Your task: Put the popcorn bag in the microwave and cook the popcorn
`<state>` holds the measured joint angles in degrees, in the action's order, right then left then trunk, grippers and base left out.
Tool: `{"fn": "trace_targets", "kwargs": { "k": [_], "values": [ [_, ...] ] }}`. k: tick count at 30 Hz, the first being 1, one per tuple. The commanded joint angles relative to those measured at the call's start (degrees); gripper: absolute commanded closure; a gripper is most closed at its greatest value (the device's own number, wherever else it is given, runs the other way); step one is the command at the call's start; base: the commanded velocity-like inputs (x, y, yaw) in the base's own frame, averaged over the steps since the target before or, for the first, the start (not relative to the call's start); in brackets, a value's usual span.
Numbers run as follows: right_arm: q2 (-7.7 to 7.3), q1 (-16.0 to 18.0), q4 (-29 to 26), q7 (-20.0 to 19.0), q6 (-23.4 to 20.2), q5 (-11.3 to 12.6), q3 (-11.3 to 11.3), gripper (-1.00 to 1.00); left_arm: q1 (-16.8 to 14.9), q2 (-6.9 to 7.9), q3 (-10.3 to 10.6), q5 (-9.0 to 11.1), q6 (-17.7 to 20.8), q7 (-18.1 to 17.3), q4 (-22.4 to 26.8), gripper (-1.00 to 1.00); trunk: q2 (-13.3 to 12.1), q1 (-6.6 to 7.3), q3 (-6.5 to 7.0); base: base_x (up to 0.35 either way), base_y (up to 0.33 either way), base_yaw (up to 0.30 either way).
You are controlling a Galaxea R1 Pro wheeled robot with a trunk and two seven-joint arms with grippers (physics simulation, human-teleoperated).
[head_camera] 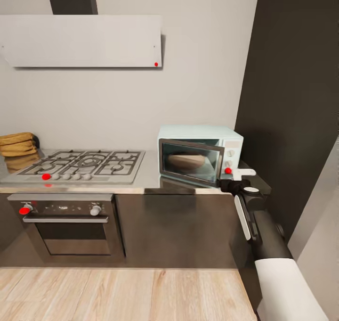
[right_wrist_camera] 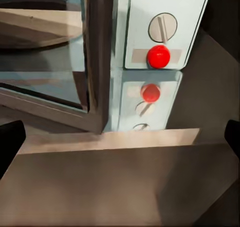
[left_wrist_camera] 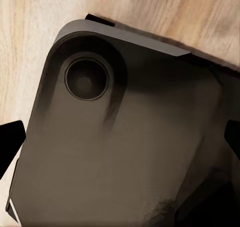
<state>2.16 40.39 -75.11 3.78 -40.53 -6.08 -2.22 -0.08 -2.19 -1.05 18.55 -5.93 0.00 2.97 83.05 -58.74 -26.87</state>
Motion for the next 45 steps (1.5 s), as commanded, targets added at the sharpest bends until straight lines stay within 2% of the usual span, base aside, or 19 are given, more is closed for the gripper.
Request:
{"fn": "trace_targets", "kwargs": {
  "k": [1, 4, 5, 8, 13, 17, 19, 23, 31, 41, 45],
  "values": [
    [-0.01, 0.04, 0.02, -0.20, -0.11, -0.62, -0.10, -1.00, -0.01, 0.01, -0.08, 0.22, -0.14, 0.00, 0.02, -1.00, 0.03, 0.01, -0.06, -0.039, -0.023, 0.000],
    [-1.13, 0.04, 0.27, 0.22, 0.36, -0.62, -1.18, -1.00, -0.01, 0.00, -0.11, 0.25, -0.14, 0.00, 0.03, -1.00, 0.03, 0.01, -0.06, -0.011, -0.006, 0.000],
    [-1.51, 0.04, 0.47, 0.54, 0.48, -0.62, -2.30, -1.00, -0.01, -0.01, -0.15, 0.26, -0.14, 0.00, 0.08, -1.00, 0.03, 0.01, -0.06, -0.002, -0.001, 0.000],
    [-1.68, 0.04, 0.50, 0.49, 0.84, -0.61, -3.78, -1.00, -0.01, -0.01, -0.06, 0.25, -0.14, 0.00, 0.06, -1.00, 0.03, 0.01, -0.06, 0.013, 0.000, 0.000],
    [-1.72, 0.04, 0.12, 0.17, 1.06, -0.60, -4.27, -1.00, -0.01, -0.01, 0.26, 0.12, -0.07, 0.00, 0.02, -1.00, 0.03, 0.01, -0.06, 0.198, 0.000, 0.000],
    [-1.98, 0.10, 0.50, -1.12, 1.91, -1.37, -5.57, -1.00, -0.01, -0.01, -0.02, 0.11, -0.14, 0.00, 0.15, -1.00, 0.03, 0.01, -0.06, 0.000, 0.000, 0.000],
    [-1.64, 0.12, -0.10, -1.10, 1.41, -1.33, -4.90, -1.00, -0.01, -0.01, -0.01, 0.09, -0.14, 0.00, 0.18, -1.00, 0.03, 0.01, -0.06, 0.000, 0.000, 0.000],
    [-2.09, 0.12, -1.05, 0.19, 1.26, -0.91, -4.22, -1.00, -0.01, -0.09, -0.05, 0.06, -0.14, 0.00, 0.19, -1.00, 0.03, 0.01, -0.06, 0.006, 0.000, 0.000],
    [-2.16, 0.13, -1.12, 0.44, 2.31, -0.72, -6.34, -1.00, -0.01, -0.01, 0.17, -0.35, -0.14, 0.00, 0.10, -1.00, 0.03, 0.01, -0.06, 0.219, -0.049, 0.000],
    [-2.18, 0.13, -0.76, 0.44, 2.41, -1.16, -6.38, -1.00, -0.01, 0.08, 0.10, -0.01, -0.14, 0.00, 0.10, -1.00, 0.03, 0.01, -0.06, 0.279, -0.087, 0.000],
    [-2.17, 0.13, -0.30, 0.32, 2.53, -0.58, -6.29, -1.00, -0.01, 0.08, 0.09, -0.01, -0.14, 0.00, 0.10, -1.00, 0.03, 0.01, -0.06, 0.275, -0.087, 0.000]
  ]
}}
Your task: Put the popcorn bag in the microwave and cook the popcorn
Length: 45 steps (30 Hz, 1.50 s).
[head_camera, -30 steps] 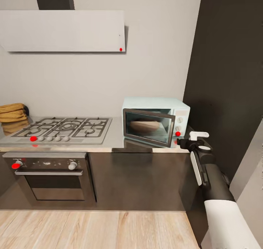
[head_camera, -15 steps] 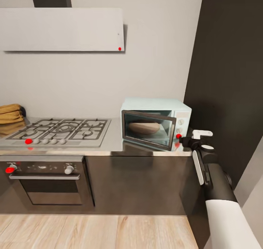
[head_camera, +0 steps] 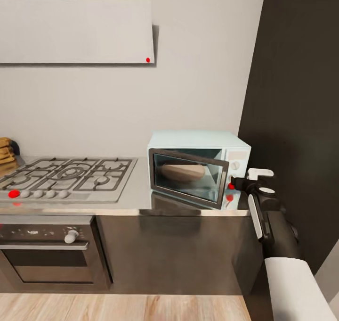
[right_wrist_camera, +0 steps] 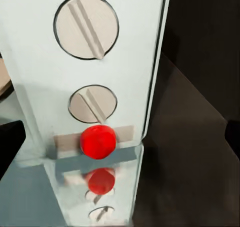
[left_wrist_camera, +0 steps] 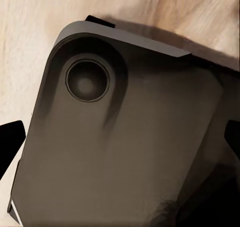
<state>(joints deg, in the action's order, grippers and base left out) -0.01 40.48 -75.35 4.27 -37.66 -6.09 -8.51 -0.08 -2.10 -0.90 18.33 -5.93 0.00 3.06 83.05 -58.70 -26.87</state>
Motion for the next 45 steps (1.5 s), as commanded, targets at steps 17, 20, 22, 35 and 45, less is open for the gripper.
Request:
{"fn": "trace_targets", "kwargs": {
  "k": [17, 20, 22, 35, 45],
  "values": [
    [-0.05, 0.03, 1.20, -24.62, -0.31, -1.10, 0.34, -1.00, -0.01, -0.01, -0.07, 0.27, -0.14, 0.00, 0.08, -1.00, 0.02, -0.03, -0.06, 0.036, -0.012, 0.000],
    [-0.04, 0.03, 1.18, -26.71, -0.36, -1.12, 0.36, -1.00, -0.01, -0.01, -0.07, 0.29, -0.14, 0.00, 0.09, -1.00, 0.02, -0.03, -0.06, 0.000, 0.000, 0.000],
    [-0.01, 0.03, 1.18, -27.15, -0.40, -1.03, 0.46, -1.00, -0.01, -0.04, -0.12, 0.30, -0.14, 0.00, 0.05, -1.00, 0.02, -0.03, -0.06, -0.003, 0.083, 0.000],
    [0.01, 0.03, 1.06, -29.05, -1.02, -1.07, 0.60, -1.00, -0.01, -0.17, -0.28, 0.47, -0.14, 0.00, 0.02, -1.00, 0.02, -0.03, -0.06, -0.190, 0.247, 0.000],
    [-0.08, 0.03, 0.98, -29.05, -1.19, -1.24, 0.53, -1.00, -0.01, -0.14, -0.28, 0.48, -0.14, 0.00, 0.02, -1.00, 0.02, -0.03, -0.06, -0.233, 0.239, 0.000]
  ]
}}
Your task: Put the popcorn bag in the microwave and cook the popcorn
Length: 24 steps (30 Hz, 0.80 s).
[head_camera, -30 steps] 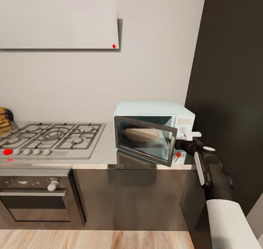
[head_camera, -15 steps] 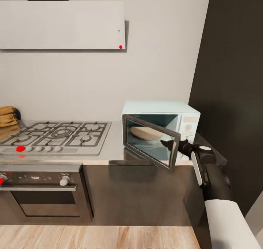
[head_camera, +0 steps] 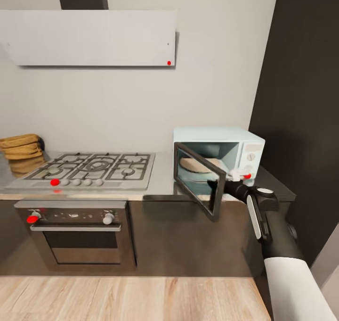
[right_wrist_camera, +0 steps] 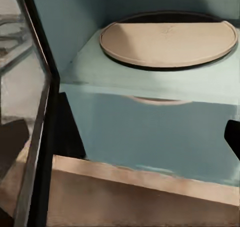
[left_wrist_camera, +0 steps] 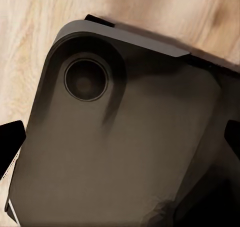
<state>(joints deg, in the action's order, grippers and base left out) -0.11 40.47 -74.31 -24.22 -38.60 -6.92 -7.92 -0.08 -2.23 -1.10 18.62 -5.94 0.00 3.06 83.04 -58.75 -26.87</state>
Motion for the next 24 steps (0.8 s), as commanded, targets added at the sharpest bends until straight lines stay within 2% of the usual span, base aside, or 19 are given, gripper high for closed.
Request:
{"fn": "trace_targets", "kwargs": {
  "k": [1, 15, 24],
  "values": [
    [0.03, 0.05, -0.06, -0.56, -0.28, -0.40, -0.07, -1.00, -0.01, -0.01, -0.10, 0.18, -0.12, 0.00, 0.02, -1.00, 0.04, 0.03, -0.06, -0.234, 0.239, 0.000],
    [-0.03, 0.05, -0.91, -0.57, -2.75, -0.28, 0.01, -1.00, -0.01, -0.01, -0.09, 0.18, -0.12, 0.00, 0.02, -1.00, 0.04, 0.03, -0.06, -0.234, 0.239, 0.000],
    [-0.04, 0.05, -0.66, -0.54, -2.81, -0.49, -0.15, -1.00, -0.01, 0.03, -0.06, 0.18, -0.12, 0.00, 0.02, -1.00, 0.04, 0.03, -0.06, -0.232, 0.233, 0.000]
  ]
}}
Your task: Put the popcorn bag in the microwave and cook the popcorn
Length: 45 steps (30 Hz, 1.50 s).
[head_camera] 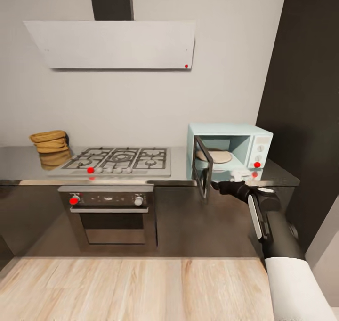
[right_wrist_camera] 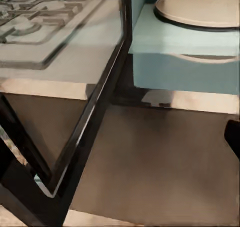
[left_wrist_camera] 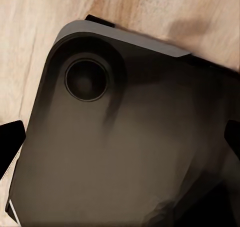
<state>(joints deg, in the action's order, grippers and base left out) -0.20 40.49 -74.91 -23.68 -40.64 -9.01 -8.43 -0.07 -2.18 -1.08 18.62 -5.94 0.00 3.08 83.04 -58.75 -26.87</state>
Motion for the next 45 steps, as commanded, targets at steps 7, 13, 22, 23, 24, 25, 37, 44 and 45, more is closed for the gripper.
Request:
{"fn": "trace_targets", "kwargs": {
  "k": [7, 13, 22, 23, 24, 25, 37, 44, 45],
  "values": [
    [0.03, 0.02, -0.35, -1.04, -0.82, 1.61, 0.04, -1.00, -0.02, 0.05, -0.10, 0.19, -0.13, 0.00, 0.00, -1.00, 0.04, 0.03, -0.06, -0.177, 0.170, 0.000],
    [-1.80, 0.02, -0.07, -0.14, -0.76, 0.00, -0.17, -1.00, -0.02, 0.07, -0.07, 0.19, -0.13, 0.00, 0.01, -1.00, 0.04, 0.03, -0.06, -0.070, 0.070, 0.000],
    [-11.06, 0.02, 28.26, 4.06, 2.22, -2.59, -4.51, -1.00, -0.02, 0.07, -0.06, 0.19, -0.13, 0.00, 0.00, -1.00, 0.04, 0.03, -0.06, -0.001, 0.001, 0.000],
    [-11.09, 0.02, 30.88, 4.46, 3.38, -2.59, -4.55, -1.00, -0.02, 0.07, -0.06, 0.19, -0.13, 0.00, 0.00, -1.00, 0.04, 0.03, -0.06, 0.000, 0.000, 0.000],
    [-11.03, 0.02, 34.60, 5.15, 5.19, -2.62, -4.49, -1.00, -0.02, 0.07, -0.06, 0.19, -0.13, 0.00, 0.00, -1.00, 0.04, 0.03, -0.06, 0.000, 0.000, 0.000],
    [-10.87, 0.02, 37.43, 5.38, 6.29, -2.61, -4.43, -1.00, -0.02, 0.07, -0.06, 0.19, -0.13, 0.00, 0.00, -1.00, 0.04, 0.03, -0.06, 0.000, 0.000, 0.000],
    [-8.77, -21.92, 76.77, 12.35, 42.31, -8.21, -4.74, -1.00, -0.02, 0.09, -0.03, 0.21, -0.04, -0.08, -0.09, -1.00, 0.04, 0.03, -0.06, 0.000, 0.008, 0.000],
    [-4.57, -26.99, 76.84, 20.79, 44.09, -8.13, -4.85, -1.00, -0.02, 0.01, -0.06, 0.27, -0.02, -0.06, -0.14, -1.00, 0.04, 0.03, -0.06, 0.000, 0.272, 0.000],
    [-4.47, -27.06, 76.85, 21.29, 43.63, -8.13, -4.85, -1.00, -0.02, 0.03, -0.06, 0.27, -0.03, -0.05, -0.13, -1.00, 0.04, 0.03, -0.06, 0.000, 0.319, 0.015]
  ]
}}
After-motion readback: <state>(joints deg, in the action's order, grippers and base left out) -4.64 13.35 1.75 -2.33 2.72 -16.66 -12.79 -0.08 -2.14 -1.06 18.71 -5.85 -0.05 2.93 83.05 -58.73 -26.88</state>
